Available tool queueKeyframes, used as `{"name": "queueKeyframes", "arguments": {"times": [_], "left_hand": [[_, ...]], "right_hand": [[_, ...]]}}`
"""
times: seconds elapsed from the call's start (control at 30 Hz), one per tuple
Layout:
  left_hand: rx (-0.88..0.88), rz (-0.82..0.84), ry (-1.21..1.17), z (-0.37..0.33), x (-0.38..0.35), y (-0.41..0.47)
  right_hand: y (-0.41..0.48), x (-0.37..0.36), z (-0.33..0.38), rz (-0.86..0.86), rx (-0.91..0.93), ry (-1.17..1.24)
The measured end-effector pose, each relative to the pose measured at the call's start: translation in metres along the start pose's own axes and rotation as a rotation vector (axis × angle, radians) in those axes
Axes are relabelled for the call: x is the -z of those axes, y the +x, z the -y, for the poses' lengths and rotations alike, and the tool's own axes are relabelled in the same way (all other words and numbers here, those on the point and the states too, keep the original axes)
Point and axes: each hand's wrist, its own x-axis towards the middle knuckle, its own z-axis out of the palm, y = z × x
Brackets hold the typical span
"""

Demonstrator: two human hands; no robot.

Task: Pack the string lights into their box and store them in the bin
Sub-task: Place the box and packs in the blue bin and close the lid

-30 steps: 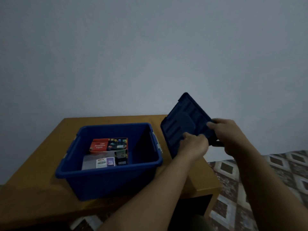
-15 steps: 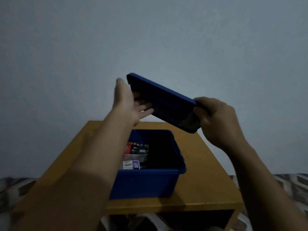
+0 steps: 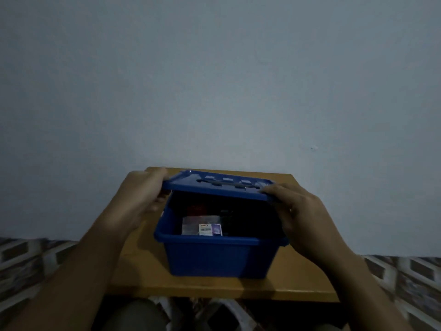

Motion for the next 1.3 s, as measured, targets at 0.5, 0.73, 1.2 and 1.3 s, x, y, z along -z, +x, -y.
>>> {"name": "queueKeyframes", "arguments": {"times": [0.5, 0.73, 1.2, 1.3], "left_hand": [[-0.164, 0.008, 0.312, 0.044, 0.004, -0.027], [-0.187, -0.016, 0.39, 0.052, 0.005, -0.031], [-0.364, 0.022, 0.526, 0.055, -0.004, -0.024], [-0.413, 0.162, 0.681, 0.047, -0.022, -0.014]], "right_hand": [[-0.024, 0.01, -0.005, 0.36, -0.154, 0.118], [-0.031, 0.008, -0.003, 0.391, -0.164, 0.089], [-0.019, 0.001, 0.017, 0.411, -0.162, 0.029], [0.002, -0.011, 0.022, 0.372, -0.182, -0.021]]}}
